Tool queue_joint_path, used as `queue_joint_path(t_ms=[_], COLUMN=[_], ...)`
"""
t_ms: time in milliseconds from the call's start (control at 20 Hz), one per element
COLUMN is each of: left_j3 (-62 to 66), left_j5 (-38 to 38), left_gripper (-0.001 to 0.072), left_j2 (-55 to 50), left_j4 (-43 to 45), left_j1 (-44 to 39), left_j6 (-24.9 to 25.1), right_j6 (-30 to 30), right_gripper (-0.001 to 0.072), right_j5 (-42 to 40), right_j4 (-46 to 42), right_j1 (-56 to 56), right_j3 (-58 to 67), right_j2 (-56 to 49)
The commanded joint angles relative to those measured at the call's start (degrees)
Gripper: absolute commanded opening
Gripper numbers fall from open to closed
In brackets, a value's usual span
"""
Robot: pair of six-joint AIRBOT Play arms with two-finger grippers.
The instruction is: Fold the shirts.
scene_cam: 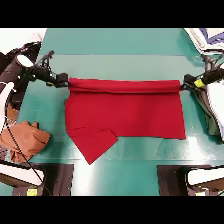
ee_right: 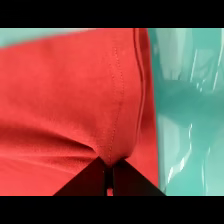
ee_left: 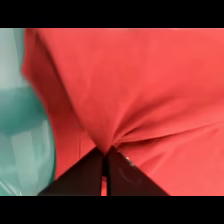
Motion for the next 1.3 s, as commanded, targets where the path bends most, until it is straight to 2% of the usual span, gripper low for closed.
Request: queue_joint_path(t_ms=[0,150,200,250,300,450,600,700,750,1000,1250], left_j3=[-5.4,-5.6,-5.6,-5.6,-5.6,-6.0,-14.0,-23.0,-28.0,-48.2,-56.4], left_j5=[0.2,-0.7,-1.0,-1.7,-3.2,-8.0,-7.9,-7.8,-8.4,-8.6,-1.4], left_gripper=[0.0025,0.0029,0.0234,0.0499,0.0497,0.0497,0.0497,0.0497,0.0497,0.0497,0.0497], left_j2=[0.0,0.1,0.1,0.1,0.2,2.9,12.3,20.3,24.3,39.1,40.5], left_j4=[0.3,0.3,0.3,0.3,0.4,7.1,12.0,11.6,11.1,8.4,-2.6], left_j1=[0.0,0.0,0.0,0.0,0.2,0.2,0.2,0.0,-0.5,-7.1,-10.8], left_j6=[-0.1,-0.9,-1.8,-2.7,-3.0,-4.7,-6.7,-7.4,-7.8,-12.1,-12.1], right_j6=[0.0,0.0,0.0,0.0,0.0,-2.5,-2.6,-2.6,-2.6,-2.6,-2.6], right_gripper=[0.0021,0.0023,0.0048,0.0199,0.0281,0.0281,0.0309,0.047,0.0493,0.0489,0.0487], right_j5=[-2.6,-1.3,-0.2,0.2,1.7,7.6,9.0,9.7,10.0,10.0,11.6], right_j4=[0.5,0.5,0.5,0.5,0.4,-0.2,-0.2,-0.1,-0.1,0.1,0.0], right_j1=[0.1,0.0,0.0,0.0,0.0,-0.7,-2.5,-3.5,-3.9,-3.7,-3.7], right_j3=[-7.8,-9.8,-9.8,-9.7,-9.2,-6.9,-7.0,-7.0,-7.0,-7.0,-7.0], right_j2=[2.5,2.6,2.6,2.7,2.8,4.4,9.9,13.5,15.1,19.4,19.8])
